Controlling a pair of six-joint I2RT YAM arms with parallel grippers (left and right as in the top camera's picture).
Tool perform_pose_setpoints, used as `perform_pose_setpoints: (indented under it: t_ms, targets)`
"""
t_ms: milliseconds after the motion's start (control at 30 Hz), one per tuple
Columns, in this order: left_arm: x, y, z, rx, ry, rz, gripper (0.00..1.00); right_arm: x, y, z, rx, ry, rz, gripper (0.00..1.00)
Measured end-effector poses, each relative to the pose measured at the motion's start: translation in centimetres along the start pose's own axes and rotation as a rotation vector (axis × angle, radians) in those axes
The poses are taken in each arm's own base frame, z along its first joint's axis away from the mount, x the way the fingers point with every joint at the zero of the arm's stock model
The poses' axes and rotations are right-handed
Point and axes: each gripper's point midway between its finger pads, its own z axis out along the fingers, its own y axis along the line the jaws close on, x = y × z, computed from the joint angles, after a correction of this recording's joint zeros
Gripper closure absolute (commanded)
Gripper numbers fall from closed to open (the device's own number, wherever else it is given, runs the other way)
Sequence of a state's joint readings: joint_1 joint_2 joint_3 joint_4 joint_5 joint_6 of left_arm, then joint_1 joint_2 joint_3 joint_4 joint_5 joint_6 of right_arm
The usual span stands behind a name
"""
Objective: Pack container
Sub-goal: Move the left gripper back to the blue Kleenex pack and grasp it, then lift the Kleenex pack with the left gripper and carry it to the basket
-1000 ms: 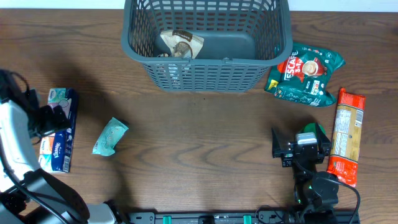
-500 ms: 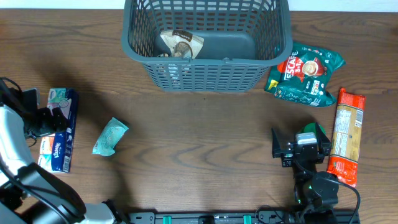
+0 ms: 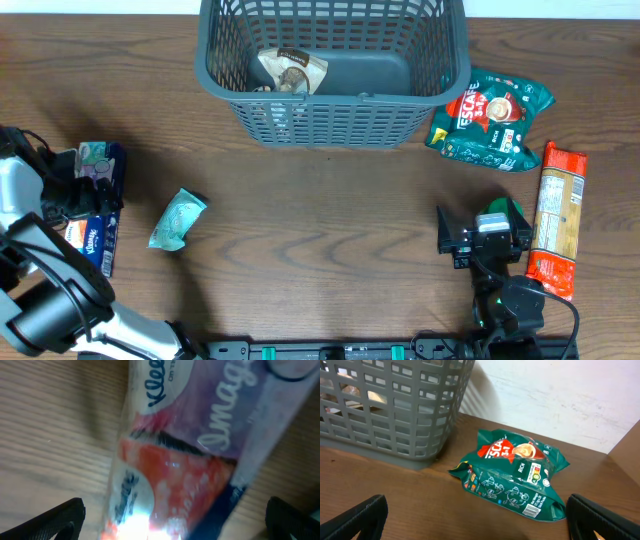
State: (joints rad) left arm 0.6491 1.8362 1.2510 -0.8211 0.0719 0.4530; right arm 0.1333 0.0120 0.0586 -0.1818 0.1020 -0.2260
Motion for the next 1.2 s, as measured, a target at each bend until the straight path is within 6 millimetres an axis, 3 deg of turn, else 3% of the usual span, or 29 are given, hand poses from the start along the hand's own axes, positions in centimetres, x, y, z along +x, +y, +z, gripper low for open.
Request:
perform_pose_setpoints:
  t_ms: [400,700,767,800,867,933,1200]
  targets:
    - [0.5,-0.1,3.7,0.029,0.072,-0.009,0.02,0.0,0.0,0.0,0.000,0.000,0.000,0.01]
    - [-0.7,0.2,4.1,0.020,0.026,-0.011,0.00,0.0,0.0,0.0,0.000,0.000,0.000,0.01]
    - [-0.8,0.0,4.3,0.028,0.014,-0.016,0.15,0.0,0.0,0.0,0.000,0.000,0.000,0.01]
    - [-0.9,0.0,4.3,0.033,0.007,-0.024,0.34,0.0,0.0,0.0,0.000,0.000,0.000,0.01]
    - [-0.9,-0.1,4.3,0.036,-0.003,-0.033,0.59,0.0,0.0,0.0,0.000,0.000,0.000,0.01]
    - [-0.9,-0.2,4.3,0.039,-0.007,-0.040,0.94,0.0,0.0,0.0,0.000,0.000,0.000,0.01]
    - [-1.3,-0.3,3.6,0.044,-0.031,-0.041,0.94,0.0,0.0,0.0,0.000,0.000,0.000,0.01]
